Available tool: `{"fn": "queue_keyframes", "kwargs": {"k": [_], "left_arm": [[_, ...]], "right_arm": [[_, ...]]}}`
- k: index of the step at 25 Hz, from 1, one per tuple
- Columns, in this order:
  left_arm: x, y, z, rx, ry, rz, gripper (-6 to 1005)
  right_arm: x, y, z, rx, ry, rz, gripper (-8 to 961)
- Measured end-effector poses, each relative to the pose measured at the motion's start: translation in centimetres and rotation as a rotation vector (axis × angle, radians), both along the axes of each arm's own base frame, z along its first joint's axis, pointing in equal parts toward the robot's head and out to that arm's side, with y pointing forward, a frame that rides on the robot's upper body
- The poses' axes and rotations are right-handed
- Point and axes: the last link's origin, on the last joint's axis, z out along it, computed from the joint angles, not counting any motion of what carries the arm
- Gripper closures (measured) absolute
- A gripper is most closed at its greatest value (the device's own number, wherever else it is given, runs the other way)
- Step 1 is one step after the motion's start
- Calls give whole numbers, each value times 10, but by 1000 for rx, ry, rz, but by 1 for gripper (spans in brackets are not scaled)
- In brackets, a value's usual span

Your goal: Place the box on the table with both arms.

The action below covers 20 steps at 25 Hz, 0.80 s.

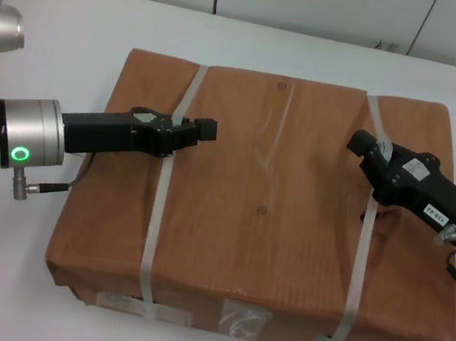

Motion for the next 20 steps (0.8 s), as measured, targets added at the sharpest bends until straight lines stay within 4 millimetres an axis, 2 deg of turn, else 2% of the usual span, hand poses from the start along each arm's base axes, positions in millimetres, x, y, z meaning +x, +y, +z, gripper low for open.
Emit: {"fn": "queue_keyframes", "kwargs": {"k": [20], "left_arm": [[2, -3, 1, -2, -27, -8, 947]], "right_arm": [[0, -1, 0, 0, 6, 2, 923]]}}
